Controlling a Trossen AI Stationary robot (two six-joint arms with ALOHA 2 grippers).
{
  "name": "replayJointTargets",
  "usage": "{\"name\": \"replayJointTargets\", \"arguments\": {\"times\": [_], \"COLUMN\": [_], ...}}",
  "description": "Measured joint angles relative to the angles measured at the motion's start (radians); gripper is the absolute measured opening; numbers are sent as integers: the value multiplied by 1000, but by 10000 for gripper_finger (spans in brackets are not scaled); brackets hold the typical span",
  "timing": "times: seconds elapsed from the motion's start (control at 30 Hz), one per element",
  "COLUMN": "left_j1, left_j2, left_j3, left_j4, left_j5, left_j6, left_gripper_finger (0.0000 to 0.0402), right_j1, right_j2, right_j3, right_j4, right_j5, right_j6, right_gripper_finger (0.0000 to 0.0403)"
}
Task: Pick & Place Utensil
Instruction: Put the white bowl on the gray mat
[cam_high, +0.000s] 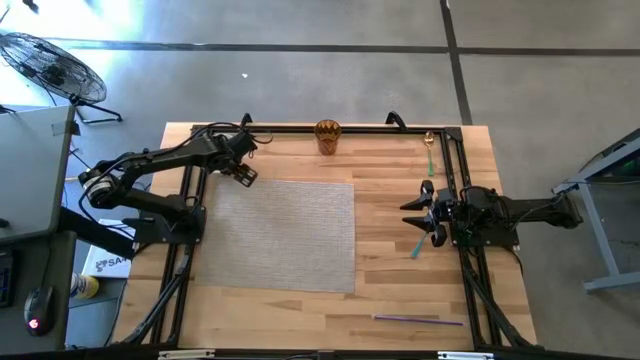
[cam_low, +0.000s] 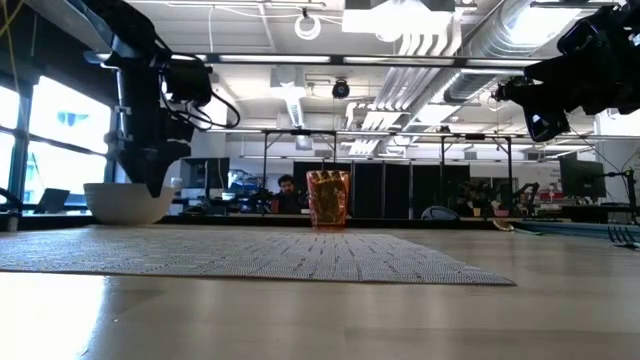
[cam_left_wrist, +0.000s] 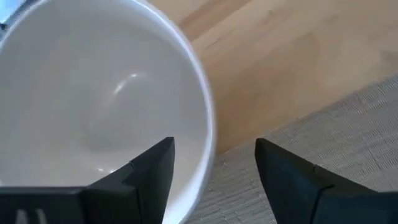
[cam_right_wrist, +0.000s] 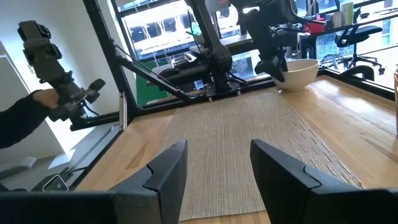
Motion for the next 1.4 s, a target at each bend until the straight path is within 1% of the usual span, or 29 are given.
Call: {"name": "replayJointTargets", "arguments": {"times": [0.07, 0.13, 0.4, 0.57, 0.67, 0.9, 1.17, 1.23, 1.4], "left_j1": [0, 0, 0, 0, 0, 0, 0, 0, 0], "left_j2": [2, 6, 10, 10, 10, 10, 10, 10, 10], "left_j3": [0, 0, 0, 0, 0, 0, 0, -1, 19], "left_j4": [-4, -11, -14, -15, -18, -18, -14, -11, -26], "left_j5": [27, 31, -8, -7, 0, -4, -5, 2, 53], "left_j6": [3, 8, 29, 29, 38, 39, 42, 61, 83], "left_gripper_finger": [216, 216, 216, 210, 187, 101, 15, 7, 10], "right_j1": [0, 0, 0, 0, 0, 0, 0, 0, 0], "right_j2": [0, 0, 0, 0, 0, 0, 0, 0, 0], "right_j3": [0, 0, 0, 0, 0, 0, 0, 0, 0], "right_j4": [0, 0, 0, 0, 0, 0, 0, 0, 0], "right_j5": [0, 0, 0, 0, 0, 0, 0, 0, 0], "right_j6": [0, 0, 0, 0, 0, 0, 0, 0, 0], "right_gripper_finger": [170, 169, 170, 170, 170, 170, 170, 170, 169]}}
